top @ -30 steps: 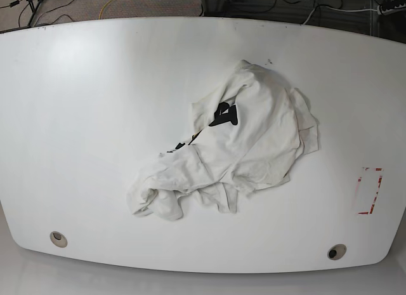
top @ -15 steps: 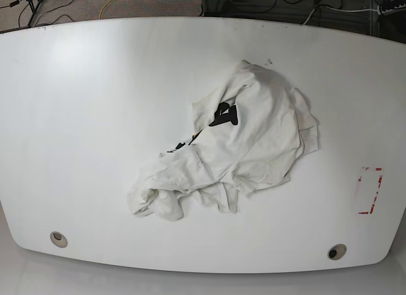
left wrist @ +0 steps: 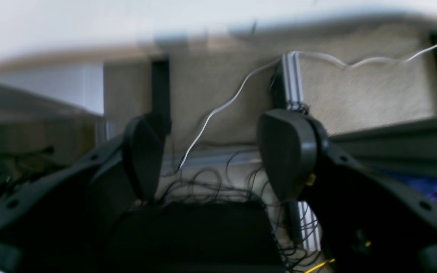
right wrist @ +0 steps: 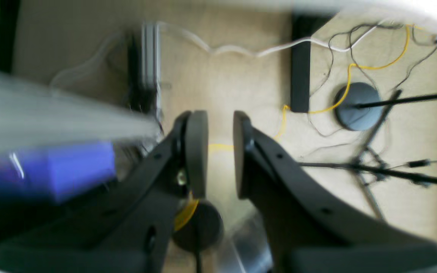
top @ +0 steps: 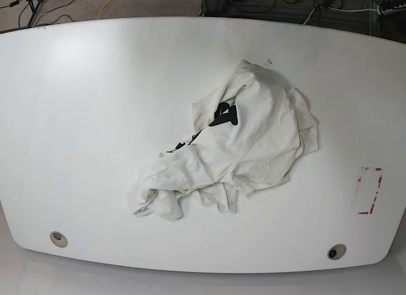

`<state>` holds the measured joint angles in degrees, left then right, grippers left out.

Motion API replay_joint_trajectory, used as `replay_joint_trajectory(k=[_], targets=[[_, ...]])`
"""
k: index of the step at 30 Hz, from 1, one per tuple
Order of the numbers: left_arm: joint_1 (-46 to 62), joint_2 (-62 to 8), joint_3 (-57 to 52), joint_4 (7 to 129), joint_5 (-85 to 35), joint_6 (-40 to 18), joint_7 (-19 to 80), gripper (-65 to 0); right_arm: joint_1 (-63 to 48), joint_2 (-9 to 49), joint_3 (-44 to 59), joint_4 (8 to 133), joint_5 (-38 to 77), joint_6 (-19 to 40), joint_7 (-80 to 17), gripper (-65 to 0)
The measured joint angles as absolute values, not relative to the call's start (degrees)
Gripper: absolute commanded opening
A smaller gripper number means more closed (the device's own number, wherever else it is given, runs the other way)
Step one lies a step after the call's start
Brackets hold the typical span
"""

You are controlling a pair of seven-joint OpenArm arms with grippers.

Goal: Fold the T-shirt properly

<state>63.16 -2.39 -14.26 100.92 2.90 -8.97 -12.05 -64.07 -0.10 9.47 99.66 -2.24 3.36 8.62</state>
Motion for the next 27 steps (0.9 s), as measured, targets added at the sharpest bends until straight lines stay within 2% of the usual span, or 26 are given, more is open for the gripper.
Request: replay_joint_trajectory(k=[13, 27], targets=[[64.0, -2.3, -16.3, 109.4, -3.4, -8.8, -10.7, -23.7, -65.6, 0.0, 9.5, 105.7, -1.3, 3.7, 8.9, -53.5], [65.3, -2.3, -18.5, 115.5, -5.2, -8.4, -10.3, -24.1, -66.1, -0.1, 9.5, 111.0, -1.3, 3.6, 8.6, -53.6]])
